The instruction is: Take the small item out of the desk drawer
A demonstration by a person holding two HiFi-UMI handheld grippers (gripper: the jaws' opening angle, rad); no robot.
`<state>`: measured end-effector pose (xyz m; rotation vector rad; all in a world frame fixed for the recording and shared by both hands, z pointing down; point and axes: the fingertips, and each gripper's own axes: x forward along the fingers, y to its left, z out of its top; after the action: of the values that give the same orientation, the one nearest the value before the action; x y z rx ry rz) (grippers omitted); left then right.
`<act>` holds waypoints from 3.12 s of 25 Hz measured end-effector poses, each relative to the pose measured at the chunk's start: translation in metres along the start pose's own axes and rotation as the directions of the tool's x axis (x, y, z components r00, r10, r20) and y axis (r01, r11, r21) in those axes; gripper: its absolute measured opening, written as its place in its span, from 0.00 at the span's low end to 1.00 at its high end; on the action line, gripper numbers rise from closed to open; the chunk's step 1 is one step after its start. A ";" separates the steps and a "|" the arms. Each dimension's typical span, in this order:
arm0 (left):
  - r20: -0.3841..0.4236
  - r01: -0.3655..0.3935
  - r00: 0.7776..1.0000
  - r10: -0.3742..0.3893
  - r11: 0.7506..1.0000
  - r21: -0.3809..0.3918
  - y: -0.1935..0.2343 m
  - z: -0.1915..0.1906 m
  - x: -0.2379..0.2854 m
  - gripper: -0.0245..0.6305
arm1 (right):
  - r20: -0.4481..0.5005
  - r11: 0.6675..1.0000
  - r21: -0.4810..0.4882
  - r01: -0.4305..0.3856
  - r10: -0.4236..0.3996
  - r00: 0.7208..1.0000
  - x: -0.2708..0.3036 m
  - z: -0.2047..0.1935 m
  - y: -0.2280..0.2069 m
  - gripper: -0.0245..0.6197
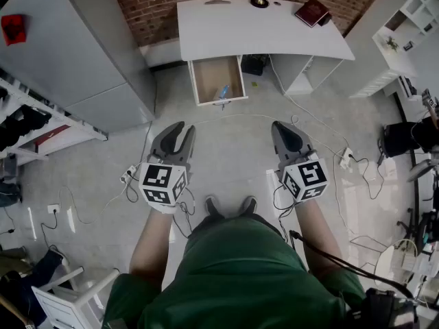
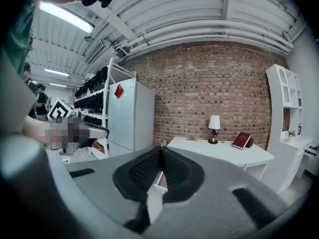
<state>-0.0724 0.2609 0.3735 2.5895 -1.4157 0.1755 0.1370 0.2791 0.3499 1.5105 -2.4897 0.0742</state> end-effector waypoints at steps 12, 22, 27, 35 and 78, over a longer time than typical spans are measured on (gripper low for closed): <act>-0.001 0.030 1.000 -0.030 0.999 -0.030 0.048 -0.012 -0.020 0.19 | 0.015 0.996 0.080 0.035 -0.036 0.999 0.023 0.008 0.035 0.05; -0.006 0.017 1.000 -0.017 1.000 -0.023 0.062 -0.010 -0.007 0.19 | 0.006 0.994 0.107 0.032 -0.033 0.999 0.049 0.003 0.024 0.05; 0.006 -0.021 1.000 0.022 1.000 -0.017 0.078 0.000 0.001 0.19 | 0.024 0.989 0.143 0.029 -0.032 0.999 0.069 0.004 0.012 0.05; -0.013 -0.069 0.998 0.069 0.998 -0.010 0.100 0.009 0.042 0.19 | 0.040 0.981 0.194 -0.022 0.015 0.999 0.123 0.003 -0.018 0.05; -0.311 0.056 0.947 -0.084 0.994 -0.099 0.187 -0.061 0.290 0.19 | -0.320 0.883 0.465 0.058 0.107 0.941 0.352 -0.140 -0.151 0.21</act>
<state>-0.0748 -0.0629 0.5077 2.4019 -1.1886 0.4801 0.1374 -0.0749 0.5518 1.4660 -2.3021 0.9250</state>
